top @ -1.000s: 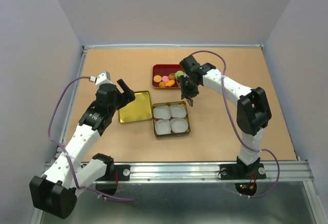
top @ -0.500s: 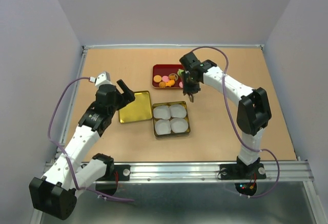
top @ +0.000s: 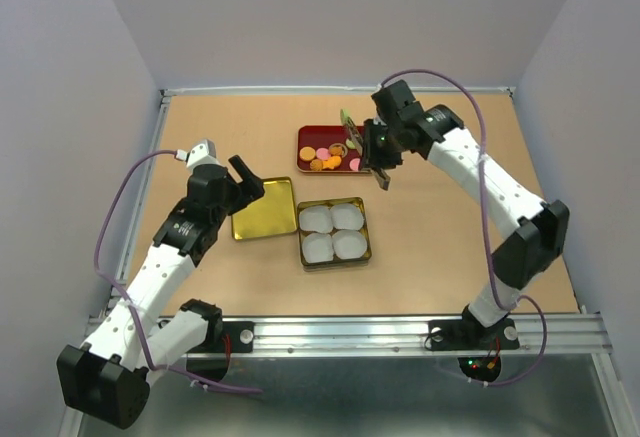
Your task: Pack the cookies
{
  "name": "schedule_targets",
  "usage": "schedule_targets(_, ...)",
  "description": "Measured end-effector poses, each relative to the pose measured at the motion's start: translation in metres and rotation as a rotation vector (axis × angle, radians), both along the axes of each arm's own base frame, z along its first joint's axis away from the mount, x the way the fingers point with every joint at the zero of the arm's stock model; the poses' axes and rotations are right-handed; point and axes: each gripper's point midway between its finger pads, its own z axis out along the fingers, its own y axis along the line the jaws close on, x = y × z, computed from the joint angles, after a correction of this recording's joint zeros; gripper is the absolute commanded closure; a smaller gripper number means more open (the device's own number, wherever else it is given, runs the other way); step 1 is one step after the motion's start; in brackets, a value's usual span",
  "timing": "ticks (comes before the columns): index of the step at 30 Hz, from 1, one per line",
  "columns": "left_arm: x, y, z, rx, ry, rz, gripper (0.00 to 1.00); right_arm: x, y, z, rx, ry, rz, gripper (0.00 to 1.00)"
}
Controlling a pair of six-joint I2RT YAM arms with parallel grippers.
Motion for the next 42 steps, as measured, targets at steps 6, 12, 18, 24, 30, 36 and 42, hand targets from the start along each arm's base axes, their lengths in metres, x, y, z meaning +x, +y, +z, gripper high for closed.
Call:
schedule_targets(6, 0.001, -0.002, -0.006, 0.004, 0.019, -0.005, 0.11, -0.056, 0.008, 0.069, 0.223, -0.038, 0.124, 1.00)
schedule_targets(12, 0.005, -0.004, -0.007, 0.006, 0.034, -0.012, 0.11, -0.144, 0.018, 0.065, 0.409, 0.142, 0.267, 1.00)
schedule_targets(18, 0.010, -0.006, 0.005, -0.002, 0.012, -0.011, 0.11, -0.207, 0.011, 0.029, 0.442, 0.327, 0.296, 0.99)
schedule_targets(24, 0.010, -0.006, 0.005, -0.003, 0.010, -0.010, 0.11, -0.242, 0.010, 0.002, 0.453, 0.422, 0.286, 1.00)
schedule_targets(30, 0.008, -0.005, 0.004, 0.000, 0.016, -0.010, 0.11, -0.233, 0.024, -0.009, 0.468, 0.424, 0.269, 1.00)
schedule_targets(36, 0.003, -0.002, 0.012, -0.006, -0.007, -0.004, 0.11, -0.214, 0.034, -0.033, 0.420, 0.438, 0.224, 1.00)
schedule_targets(42, -0.002, -0.001, 0.017, -0.020, -0.024, 0.000, 0.11, -0.206, 0.039, -0.041, 0.407, 0.443, 0.195, 1.00)
